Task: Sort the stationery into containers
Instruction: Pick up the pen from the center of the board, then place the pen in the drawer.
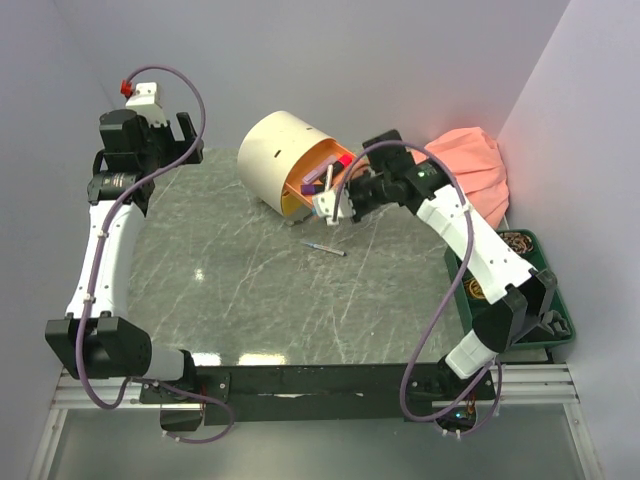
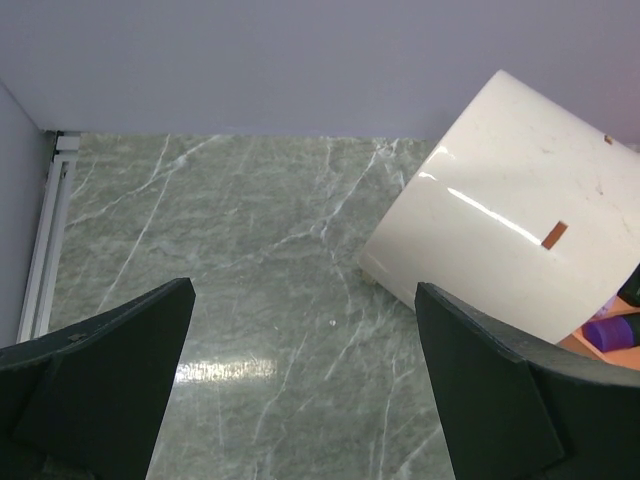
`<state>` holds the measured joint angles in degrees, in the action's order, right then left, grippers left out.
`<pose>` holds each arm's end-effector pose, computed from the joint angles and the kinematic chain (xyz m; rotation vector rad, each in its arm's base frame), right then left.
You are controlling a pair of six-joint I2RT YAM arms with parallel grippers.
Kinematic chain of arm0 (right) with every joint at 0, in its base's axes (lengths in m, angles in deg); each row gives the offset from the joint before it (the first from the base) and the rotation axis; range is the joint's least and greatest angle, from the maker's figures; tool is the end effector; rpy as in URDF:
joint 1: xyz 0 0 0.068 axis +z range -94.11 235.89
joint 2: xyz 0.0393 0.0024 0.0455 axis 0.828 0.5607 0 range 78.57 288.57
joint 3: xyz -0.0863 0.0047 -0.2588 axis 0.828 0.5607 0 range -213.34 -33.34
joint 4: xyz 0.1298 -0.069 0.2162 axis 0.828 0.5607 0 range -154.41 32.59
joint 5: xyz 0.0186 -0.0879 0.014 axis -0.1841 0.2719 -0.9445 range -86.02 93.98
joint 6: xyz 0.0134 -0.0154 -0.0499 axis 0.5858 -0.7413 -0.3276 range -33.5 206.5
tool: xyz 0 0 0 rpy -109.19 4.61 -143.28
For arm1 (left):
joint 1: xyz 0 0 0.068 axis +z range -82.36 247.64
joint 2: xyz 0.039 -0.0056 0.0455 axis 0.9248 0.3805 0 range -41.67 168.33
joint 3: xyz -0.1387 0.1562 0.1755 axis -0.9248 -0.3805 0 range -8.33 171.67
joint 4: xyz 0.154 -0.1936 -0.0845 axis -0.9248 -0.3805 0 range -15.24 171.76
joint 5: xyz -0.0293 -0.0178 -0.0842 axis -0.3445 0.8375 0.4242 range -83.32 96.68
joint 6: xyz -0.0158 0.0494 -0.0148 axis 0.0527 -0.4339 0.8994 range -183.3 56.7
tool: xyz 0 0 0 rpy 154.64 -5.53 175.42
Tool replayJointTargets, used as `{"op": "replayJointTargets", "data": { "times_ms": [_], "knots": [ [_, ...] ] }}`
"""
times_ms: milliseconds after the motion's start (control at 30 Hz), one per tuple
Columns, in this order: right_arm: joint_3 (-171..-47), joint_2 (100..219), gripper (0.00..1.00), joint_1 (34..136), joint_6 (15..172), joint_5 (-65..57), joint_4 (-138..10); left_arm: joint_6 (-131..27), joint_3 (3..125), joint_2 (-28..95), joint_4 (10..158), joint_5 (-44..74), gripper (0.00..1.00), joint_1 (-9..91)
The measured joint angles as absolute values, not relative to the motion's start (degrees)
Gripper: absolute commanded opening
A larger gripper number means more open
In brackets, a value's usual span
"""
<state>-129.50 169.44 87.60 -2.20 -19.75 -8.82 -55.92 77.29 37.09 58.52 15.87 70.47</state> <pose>0.2737 0.1859 0.3779 -2.1240 1.0111 0.0290 0.3092 0.0096 0.4305 -0.0540 1.8570 -0.2039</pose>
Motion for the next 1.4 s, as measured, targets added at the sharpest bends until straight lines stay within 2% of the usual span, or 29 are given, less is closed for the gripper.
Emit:
{"op": "replayJointTargets", "data": {
  "times_ms": [300, 400, 433, 567, 667, 733, 900, 1067, 1167, 1400],
  "knots": [
    [-142.2, 179.3, 0.0, 87.0, 1.4, -14.1, -17.5, -55.0, 79.6, 39.5, 58.9, 16.0, 1.0, 70.5],
    [-144.8, 184.0, 0.04, 86.7, 1.3, -12.0, -19.7, -55.0, 79.6, 39.5, 58.8, 15.9, 1.0, 70.5],
    [-145.8, 185.7, 0.08, 86.6, 1.1, -11.3, -20.4, -55.0, 79.6, 39.5, 58.8, 15.9, 1.0, 70.5],
    [-148.7, 190.6, 0.34, 86.2, 0.0, -8.9, -22.1, -55.0, 79.6, 39.5, 58.8, 15.6, 0.99, 70.5],
    [-148.8, 191.5, 0.48, 86.1, -0.4, -7.9, -23.9, -55.1, 79.6, 39.5, 58.8, 15.3, 1.0, 70.5],
    [-148.7, 191.5, 0.52, 86.1, -0.2, -7.4, -25.8, -55.1, 79.6, 39.5, 58.8, 15.3, 1.0, 70.5],
    [-147.7, 190.7, 0.54, 86.1, 1.4, -6.6, -31.3, -55.0, 79.6, 39.5, 58.8, 15.3, 0.99, 70.5],
    [-144.0, 186.7, 0.54, 86.1, 7.5, -7.6, -32.7, -55.0, 79.6, 39.5, 58.8, 15.3, 1.0, 70.5],
    [-138.1, 179.8, 0.55, 85.9, 16.6, -11.9, -34.3, -55.0, 79.5, 39.3, 58.9, 15.3, 0.99, 70.5],
    [-111.0, 154.0, 0.53, 78.7, 46.7, -31.2, -46.1, -54.8, 75.4, 35.1, 59.1, 15.4, 1.0, 70.5]
  ]
}}
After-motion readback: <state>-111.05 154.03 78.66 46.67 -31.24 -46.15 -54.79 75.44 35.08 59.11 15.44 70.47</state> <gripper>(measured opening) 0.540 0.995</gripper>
